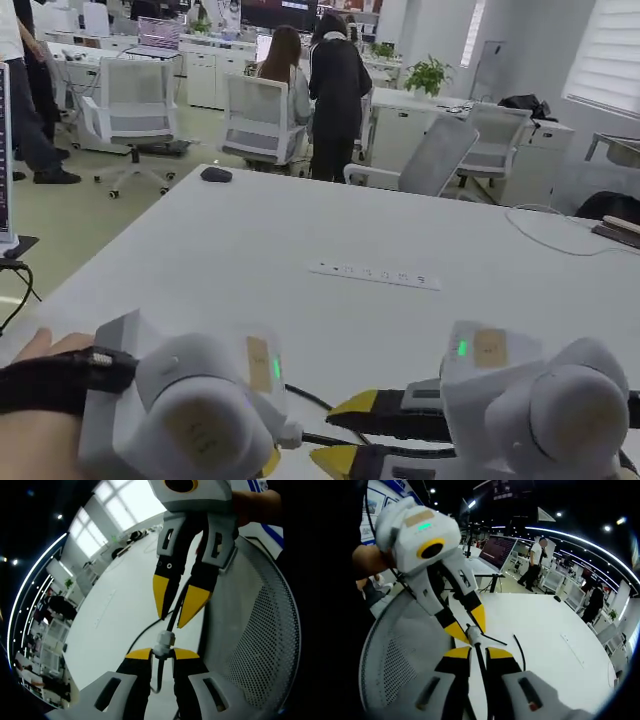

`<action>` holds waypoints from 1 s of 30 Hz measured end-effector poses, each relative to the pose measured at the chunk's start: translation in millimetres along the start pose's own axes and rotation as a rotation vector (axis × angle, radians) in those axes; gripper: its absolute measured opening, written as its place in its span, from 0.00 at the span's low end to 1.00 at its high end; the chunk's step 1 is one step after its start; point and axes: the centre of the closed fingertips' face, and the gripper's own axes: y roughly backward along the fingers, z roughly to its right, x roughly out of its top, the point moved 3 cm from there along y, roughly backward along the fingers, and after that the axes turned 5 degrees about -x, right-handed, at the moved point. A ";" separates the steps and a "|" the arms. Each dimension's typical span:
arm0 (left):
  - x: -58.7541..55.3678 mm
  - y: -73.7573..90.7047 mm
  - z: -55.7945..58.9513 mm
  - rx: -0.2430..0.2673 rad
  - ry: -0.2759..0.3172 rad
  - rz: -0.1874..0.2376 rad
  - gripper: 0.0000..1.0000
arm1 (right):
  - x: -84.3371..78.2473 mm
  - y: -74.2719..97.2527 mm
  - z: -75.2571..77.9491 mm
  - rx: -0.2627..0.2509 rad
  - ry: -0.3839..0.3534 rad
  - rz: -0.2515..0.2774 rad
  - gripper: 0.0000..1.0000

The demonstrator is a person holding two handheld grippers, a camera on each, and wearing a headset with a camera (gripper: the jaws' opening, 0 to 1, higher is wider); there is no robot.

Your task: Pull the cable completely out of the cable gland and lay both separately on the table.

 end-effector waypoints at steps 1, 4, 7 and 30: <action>0.7 -0.4 0.2 -0.001 -0.003 0.002 0.16 | -7.1 -0.3 1.2 -0.007 0.036 -0.035 0.04; 0.5 -1.4 1.4 -0.008 -0.002 0.002 0.16 | -9.0 -0.4 1.2 0.005 0.028 -0.036 0.04; -2.4 -0.9 -1.3 -0.002 0.000 -0.005 0.16 | -13.5 3.5 4.7 -0.006 0.035 -0.045 0.04; -27.9 7.5 -21.6 0.055 0.070 -0.038 0.16 | 5.3 122.8 77.5 0.033 -0.371 0.347 0.21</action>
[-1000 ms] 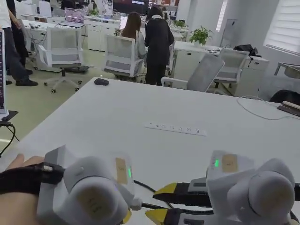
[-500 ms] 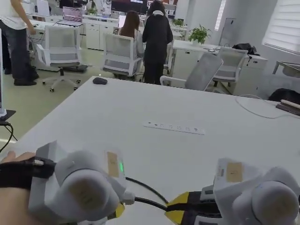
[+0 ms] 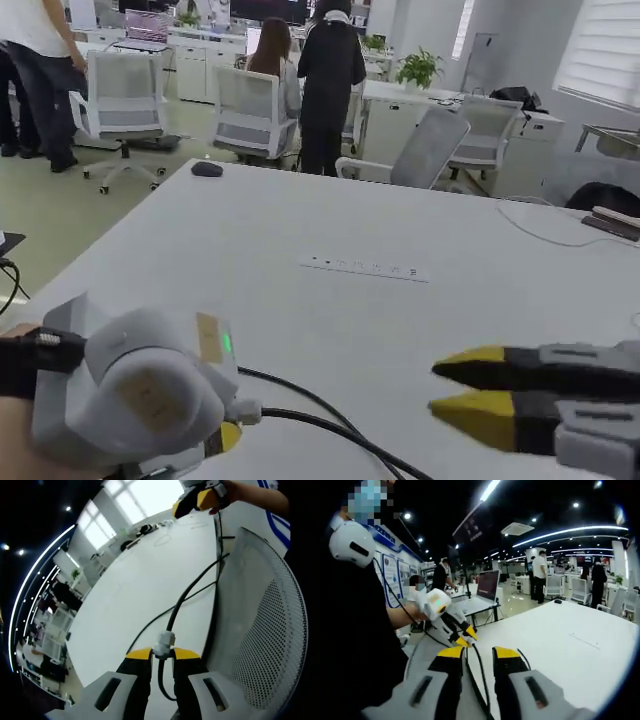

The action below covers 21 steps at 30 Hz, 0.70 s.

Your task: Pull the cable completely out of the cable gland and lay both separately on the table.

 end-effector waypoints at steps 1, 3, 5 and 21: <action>-1.0 0.4 -1.1 0.003 0.004 -0.002 0.16 | -2.2 4.5 12.7 -0.053 -0.005 -0.018 0.20; -1.7 1.7 -2.4 0.008 0.005 -0.004 0.16 | -21.4 11.9 39.9 -0.148 0.024 -0.118 0.17; -3.4 3.0 -4.5 0.013 0.010 -0.005 0.16 | -57.8 16.2 66.2 -0.238 0.059 -0.288 0.16; -14.9 11.4 -2.7 0.035 0.046 -0.036 0.16 | -270.3 0.3 73.7 -0.049 -0.011 -0.832 0.17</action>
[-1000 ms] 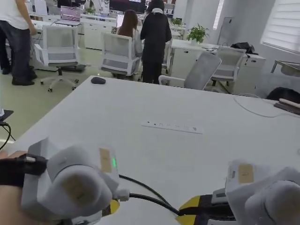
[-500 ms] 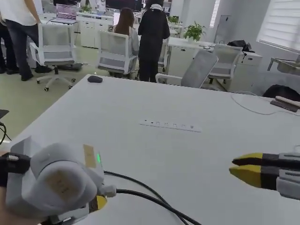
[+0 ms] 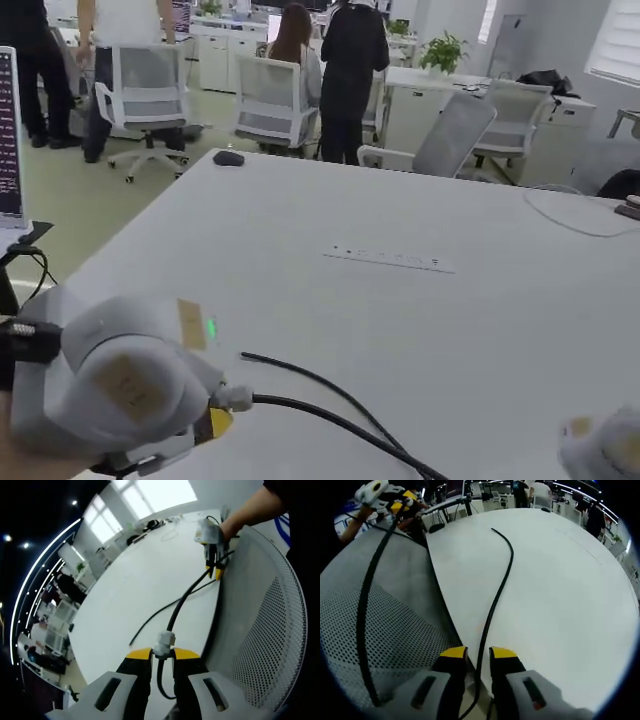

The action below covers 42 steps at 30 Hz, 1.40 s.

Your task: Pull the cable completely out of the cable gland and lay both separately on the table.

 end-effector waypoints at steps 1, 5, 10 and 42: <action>-0.4 -0.1 0.5 0.000 0.001 -0.002 0.16 | -2.0 -3.5 2.7 -0.003 0.013 -0.019 0.17; -1.0 0.0 4.3 -0.010 0.010 -0.009 0.16 | -4.0 -9.2 2.2 0.030 0.061 -0.048 0.04; -3.2 2.0 6.6 -0.006 0.022 -0.017 0.16 | 14.0 -2.2 24.8 -0.032 0.024 -0.004 0.04; -7.4 8.3 16.7 0.008 0.077 -0.026 0.16 | 139.9 87.1 228.0 -0.681 -0.113 0.228 0.13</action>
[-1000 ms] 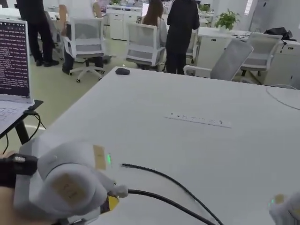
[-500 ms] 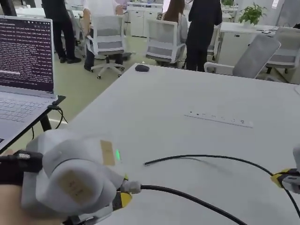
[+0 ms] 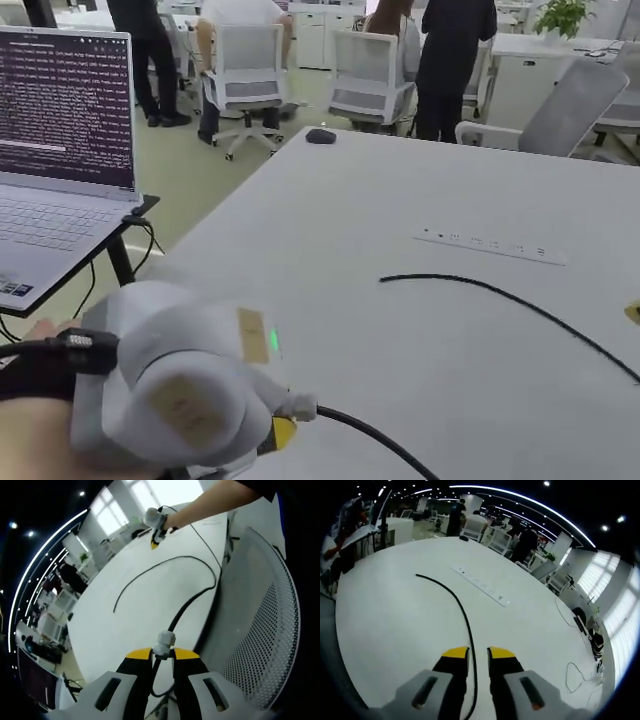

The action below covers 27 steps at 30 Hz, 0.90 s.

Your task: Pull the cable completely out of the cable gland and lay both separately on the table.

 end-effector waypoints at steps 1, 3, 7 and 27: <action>1.8 -1.2 -0.4 -0.001 -0.007 0.002 0.16 | 7.6 8.4 -4.4 0.016 -0.015 0.036 0.13; 4.7 -2.5 -1.3 -0.001 -0.018 0.006 0.16 | 20.5 27.1 -9.6 0.026 -0.037 0.097 0.14; 11.3 -4.3 -3.3 -0.004 -0.029 0.028 0.16 | 34.3 71.0 -29.7 0.063 -0.035 0.166 0.15; 35.7 -8.6 -3.5 0.021 -0.111 0.091 0.16 | 31.7 201.0 -201.7 0.267 0.052 0.265 0.18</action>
